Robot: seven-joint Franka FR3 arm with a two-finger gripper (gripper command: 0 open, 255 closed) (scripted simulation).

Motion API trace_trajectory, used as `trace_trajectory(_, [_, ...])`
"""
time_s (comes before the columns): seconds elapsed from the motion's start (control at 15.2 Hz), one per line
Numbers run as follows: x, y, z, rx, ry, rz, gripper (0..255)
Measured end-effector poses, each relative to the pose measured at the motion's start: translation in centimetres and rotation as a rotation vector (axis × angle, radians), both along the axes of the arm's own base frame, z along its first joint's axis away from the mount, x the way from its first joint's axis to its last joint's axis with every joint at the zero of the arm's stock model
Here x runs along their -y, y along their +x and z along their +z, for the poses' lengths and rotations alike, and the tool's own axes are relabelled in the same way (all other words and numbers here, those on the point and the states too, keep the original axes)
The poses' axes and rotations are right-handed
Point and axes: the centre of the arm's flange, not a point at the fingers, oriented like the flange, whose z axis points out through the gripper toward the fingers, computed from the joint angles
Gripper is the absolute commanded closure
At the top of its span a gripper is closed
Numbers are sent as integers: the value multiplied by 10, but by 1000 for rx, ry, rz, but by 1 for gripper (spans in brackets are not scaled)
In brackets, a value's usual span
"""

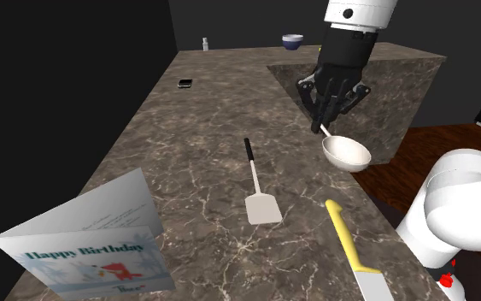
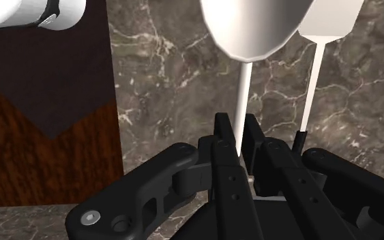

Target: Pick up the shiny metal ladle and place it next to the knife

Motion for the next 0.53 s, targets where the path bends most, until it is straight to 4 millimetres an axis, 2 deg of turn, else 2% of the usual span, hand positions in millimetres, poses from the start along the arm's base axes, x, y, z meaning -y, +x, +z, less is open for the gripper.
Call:
trace_trajectory(0.07, [-3,-12,0,0,0,0,255])
trace_trajectory(0.2, [-5,-20,-7,0,0,0,255])
trace_trajectory(0.53, [-7,-23,-32,-1,0,-1,255])
